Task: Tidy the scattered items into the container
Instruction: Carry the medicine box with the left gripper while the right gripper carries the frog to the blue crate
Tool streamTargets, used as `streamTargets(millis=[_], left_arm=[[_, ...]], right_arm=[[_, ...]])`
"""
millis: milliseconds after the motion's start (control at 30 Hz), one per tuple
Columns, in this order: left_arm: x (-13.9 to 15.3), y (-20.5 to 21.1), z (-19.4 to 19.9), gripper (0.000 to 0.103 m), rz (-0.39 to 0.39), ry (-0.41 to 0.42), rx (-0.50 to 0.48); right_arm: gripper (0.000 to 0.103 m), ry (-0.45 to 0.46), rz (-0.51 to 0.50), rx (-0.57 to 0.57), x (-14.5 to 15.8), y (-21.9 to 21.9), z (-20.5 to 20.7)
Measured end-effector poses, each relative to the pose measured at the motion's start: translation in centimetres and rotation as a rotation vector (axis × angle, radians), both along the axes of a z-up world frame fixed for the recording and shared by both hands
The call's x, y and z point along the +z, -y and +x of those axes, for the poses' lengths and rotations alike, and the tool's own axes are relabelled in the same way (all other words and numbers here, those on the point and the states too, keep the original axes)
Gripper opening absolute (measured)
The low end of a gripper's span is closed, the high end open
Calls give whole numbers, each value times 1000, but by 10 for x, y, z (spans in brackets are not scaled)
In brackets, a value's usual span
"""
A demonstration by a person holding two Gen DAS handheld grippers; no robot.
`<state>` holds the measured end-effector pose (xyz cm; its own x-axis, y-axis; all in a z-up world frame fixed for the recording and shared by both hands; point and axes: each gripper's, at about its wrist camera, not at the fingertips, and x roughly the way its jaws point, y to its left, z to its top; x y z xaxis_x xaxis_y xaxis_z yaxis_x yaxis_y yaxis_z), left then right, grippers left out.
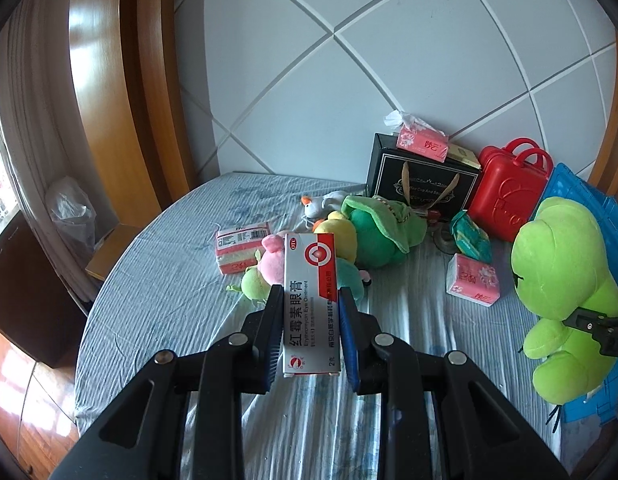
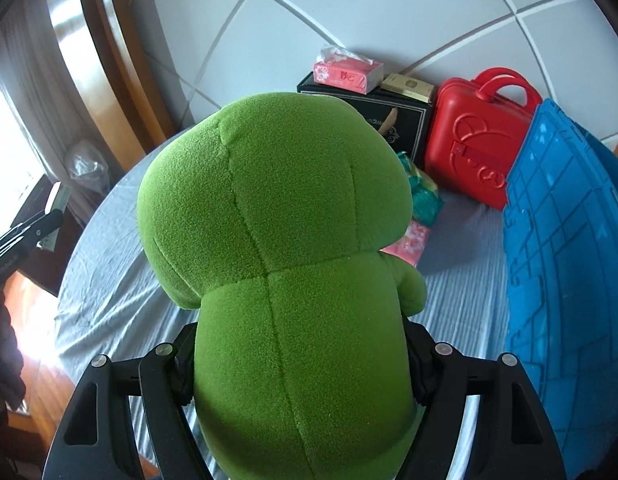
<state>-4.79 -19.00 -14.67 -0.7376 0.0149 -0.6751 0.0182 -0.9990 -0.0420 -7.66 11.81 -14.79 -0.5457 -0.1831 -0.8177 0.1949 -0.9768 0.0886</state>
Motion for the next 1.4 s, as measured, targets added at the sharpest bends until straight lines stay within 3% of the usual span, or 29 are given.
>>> streamTargets(millis=[400, 733, 1100, 1400], left_arm=[[60, -45, 26, 26, -5, -31, -17], [99, -89, 47, 26, 13, -99, -53], [128, -166, 51, 26, 27, -152, -129], [161, -261, 40, 26, 35, -210, -290]], right_arm=[[76, -58, -118, 38, 53, -20, 56], [76, -141, -153, 65, 103, -46, 95], [76, -229, -166, 2, 147, -120, 121], [76, -272, -135, -115, 162, -197, 138]])
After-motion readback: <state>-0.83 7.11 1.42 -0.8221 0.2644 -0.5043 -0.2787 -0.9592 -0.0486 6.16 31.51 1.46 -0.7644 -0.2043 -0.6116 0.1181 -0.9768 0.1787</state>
